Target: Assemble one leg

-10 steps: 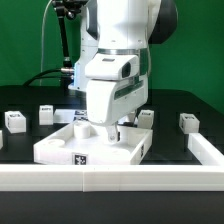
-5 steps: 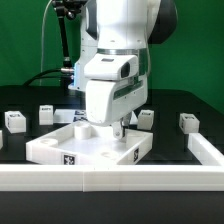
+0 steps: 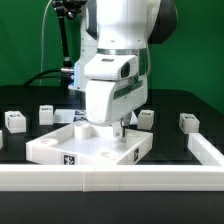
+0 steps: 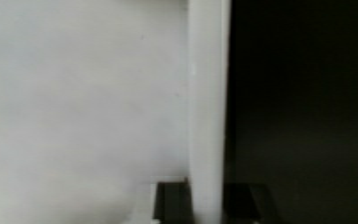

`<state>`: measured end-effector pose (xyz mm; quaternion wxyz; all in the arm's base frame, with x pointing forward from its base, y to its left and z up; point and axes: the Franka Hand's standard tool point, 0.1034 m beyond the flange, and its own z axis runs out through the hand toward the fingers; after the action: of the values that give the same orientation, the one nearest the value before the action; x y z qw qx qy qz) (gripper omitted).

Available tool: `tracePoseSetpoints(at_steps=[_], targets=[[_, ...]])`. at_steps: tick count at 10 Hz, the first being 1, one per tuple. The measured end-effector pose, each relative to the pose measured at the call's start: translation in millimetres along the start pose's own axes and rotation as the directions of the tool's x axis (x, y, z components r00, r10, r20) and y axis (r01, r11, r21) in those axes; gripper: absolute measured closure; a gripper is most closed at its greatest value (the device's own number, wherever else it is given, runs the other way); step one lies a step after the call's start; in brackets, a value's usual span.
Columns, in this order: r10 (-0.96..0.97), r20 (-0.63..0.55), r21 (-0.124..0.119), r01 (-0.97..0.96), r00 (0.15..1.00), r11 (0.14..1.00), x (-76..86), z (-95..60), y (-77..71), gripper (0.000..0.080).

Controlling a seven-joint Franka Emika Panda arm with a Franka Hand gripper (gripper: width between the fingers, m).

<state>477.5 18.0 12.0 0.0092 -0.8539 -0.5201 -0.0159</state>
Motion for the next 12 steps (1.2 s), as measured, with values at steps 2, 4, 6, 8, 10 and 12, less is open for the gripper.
tracePoseSetpoints(at_steps=[2, 4, 6, 8, 10, 12], targets=[[-0.171, 0.005, 0.001, 0.171, 0.985, 0.985, -7.1, -0.1, 4.0, 0.0741], [-0.309, 0.011, -0.006, 0.309, 0.951, 0.951, -6.8, -0.1, 5.3, 0.0741], [-0.376, 0.015, -0.022, 0.376, 0.927, 0.926, -3.6, -0.1, 5.2, 0.0741], [-0.375, 0.015, -0.022, 0.376, 0.927, 0.926, -3.6, -0.1, 5.4, 0.0741], [-0.384, 0.016, -0.022, 0.384, 0.923, 0.923, -2.1, 0.0, 4.9, 0.0741], [-0.466, 0.024, -0.027, 0.466, 0.885, 0.884, 13.7, 0.3, 1.3, 0.0741]])
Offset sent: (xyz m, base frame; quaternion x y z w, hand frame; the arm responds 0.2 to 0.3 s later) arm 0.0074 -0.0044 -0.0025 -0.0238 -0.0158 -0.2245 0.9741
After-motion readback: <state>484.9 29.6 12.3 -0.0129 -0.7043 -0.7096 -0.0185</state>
